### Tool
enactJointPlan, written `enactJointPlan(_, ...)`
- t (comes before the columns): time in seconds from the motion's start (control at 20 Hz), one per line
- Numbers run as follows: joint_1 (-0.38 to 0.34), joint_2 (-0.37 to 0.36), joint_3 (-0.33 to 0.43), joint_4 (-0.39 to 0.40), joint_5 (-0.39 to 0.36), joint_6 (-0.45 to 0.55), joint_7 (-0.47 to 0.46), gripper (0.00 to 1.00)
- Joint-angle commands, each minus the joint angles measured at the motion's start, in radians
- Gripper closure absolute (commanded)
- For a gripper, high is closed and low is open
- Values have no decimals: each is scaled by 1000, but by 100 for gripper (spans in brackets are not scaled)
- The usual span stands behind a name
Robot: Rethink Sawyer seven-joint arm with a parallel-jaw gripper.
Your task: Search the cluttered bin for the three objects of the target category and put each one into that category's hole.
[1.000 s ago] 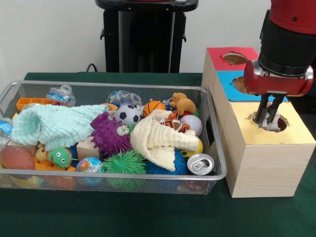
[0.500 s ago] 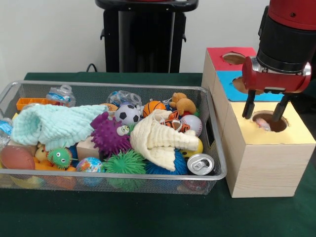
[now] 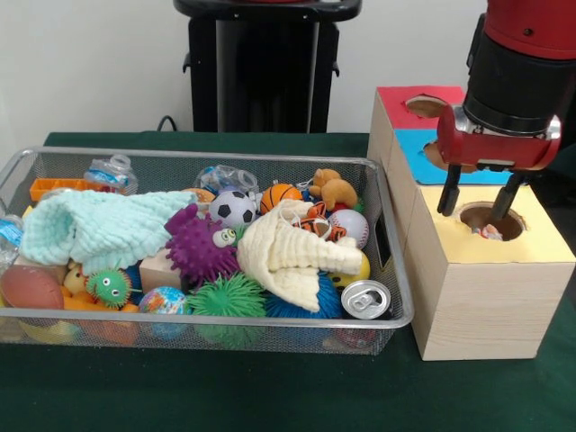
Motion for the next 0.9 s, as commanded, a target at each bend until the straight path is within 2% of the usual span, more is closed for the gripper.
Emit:
enactJointPlan(0.05, -30, -7, 17, 98, -38, -26, 59, 0)
enactJointPlan(0.45, -112, -136, 24, 176, -58, 82, -101, 0)
enactJointPlan(0.9, -198, -184, 76, 239, -97, 57, -180, 0)
